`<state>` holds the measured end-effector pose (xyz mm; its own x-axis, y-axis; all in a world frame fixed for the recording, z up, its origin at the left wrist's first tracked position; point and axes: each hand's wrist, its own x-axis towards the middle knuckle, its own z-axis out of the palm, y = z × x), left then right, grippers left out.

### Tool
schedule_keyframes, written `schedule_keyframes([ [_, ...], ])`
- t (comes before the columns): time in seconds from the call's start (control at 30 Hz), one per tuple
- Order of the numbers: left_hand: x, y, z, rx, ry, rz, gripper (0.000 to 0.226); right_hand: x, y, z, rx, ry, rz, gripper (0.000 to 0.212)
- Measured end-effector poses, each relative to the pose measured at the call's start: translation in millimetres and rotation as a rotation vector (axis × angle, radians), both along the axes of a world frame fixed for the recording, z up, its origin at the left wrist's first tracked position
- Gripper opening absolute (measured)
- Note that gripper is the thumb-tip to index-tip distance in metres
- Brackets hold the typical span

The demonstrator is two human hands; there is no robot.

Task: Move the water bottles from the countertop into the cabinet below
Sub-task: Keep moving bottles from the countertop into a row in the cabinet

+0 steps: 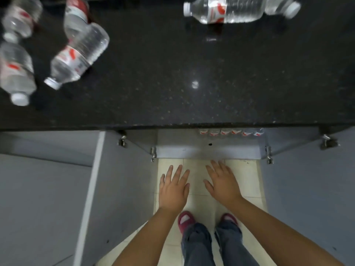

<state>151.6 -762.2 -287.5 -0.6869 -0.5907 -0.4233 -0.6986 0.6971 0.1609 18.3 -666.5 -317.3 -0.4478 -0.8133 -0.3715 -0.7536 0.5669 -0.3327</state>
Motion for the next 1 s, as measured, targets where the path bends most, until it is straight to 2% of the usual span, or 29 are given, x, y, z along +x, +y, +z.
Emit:
schedule_keyframes([
  [0.1, 15, -11, 58, -0.203, 0.095, -0.053, 0.048, 23, -13, 57, -0.103, 0.035, 0.042, 0.051],
  [0.27, 20, -57, 122, -0.264, 0.211, -0.019, 0.047, 28, -55, 133, -0.403, 0.196, 0.01, 0.049],
  [0.4, -3, -96, 157, -0.43, 0.325, -0.082, 0.048, -4, -76, 167, -0.493, 0.233, -0.1, 0.046],
  [0.53, -53, -129, 172, -0.423, 0.443, -0.082, 0.045, -65, -83, 188, -0.518, 0.309, -0.222, 0.045],
  [0.77, -181, -181, 174, -0.396, 0.408, -0.061, 0.053, -224, -97, 202, -0.4, 0.417, -0.411, 0.051],
  [0.9, -259, -223, 170, -0.313, 0.358, 0.048, 0.062, -317, -124, 199, -0.303, 0.417, -0.43, 0.056],
  [1.0, -311, -259, 162, -0.246, 0.34, 0.115, 0.069, -373, -146, 187, -0.249, 0.332, -0.457, 0.064],
])
